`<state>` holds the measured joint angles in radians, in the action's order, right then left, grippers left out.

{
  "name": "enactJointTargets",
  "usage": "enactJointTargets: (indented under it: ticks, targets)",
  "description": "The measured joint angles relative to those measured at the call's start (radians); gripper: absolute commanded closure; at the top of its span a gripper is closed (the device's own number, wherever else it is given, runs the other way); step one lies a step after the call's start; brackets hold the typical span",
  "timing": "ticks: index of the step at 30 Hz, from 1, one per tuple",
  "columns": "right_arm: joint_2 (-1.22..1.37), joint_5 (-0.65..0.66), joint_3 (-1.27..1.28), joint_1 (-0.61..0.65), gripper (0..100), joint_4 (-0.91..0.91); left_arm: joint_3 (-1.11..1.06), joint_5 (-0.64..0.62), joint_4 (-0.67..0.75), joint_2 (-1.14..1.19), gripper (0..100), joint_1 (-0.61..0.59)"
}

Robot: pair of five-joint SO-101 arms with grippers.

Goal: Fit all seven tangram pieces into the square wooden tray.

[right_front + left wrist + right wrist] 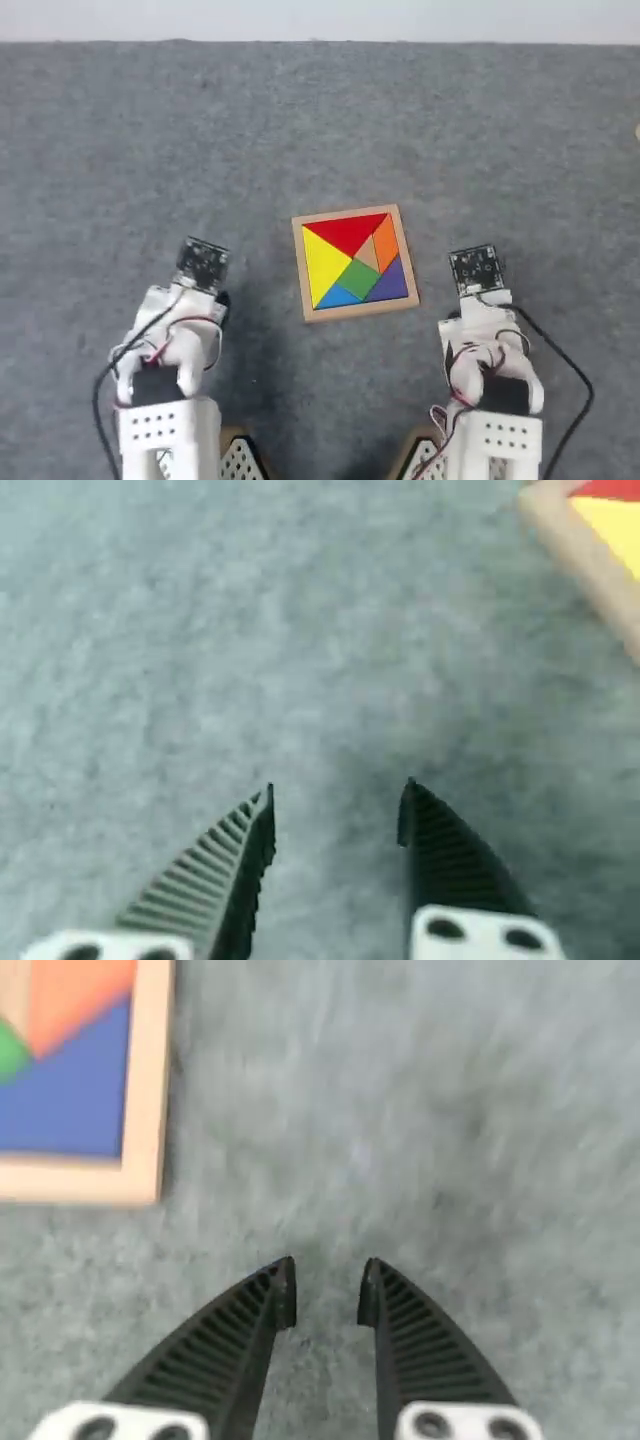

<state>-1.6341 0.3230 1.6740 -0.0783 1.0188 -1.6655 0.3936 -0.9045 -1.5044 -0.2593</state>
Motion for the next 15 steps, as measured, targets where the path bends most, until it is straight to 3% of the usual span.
enactJointTargets:
  ticks: [8,15]
  targets:
    - [-0.161,0.0,-0.003,-0.181,88.3,0.258,-0.031,0.0,-0.064,-0.249,81,0.04]
    - [-0.161,0.0,-0.003,-0.247,88.3,0.284,-0.029,0.0,-0.173,-0.276,81,0.077]
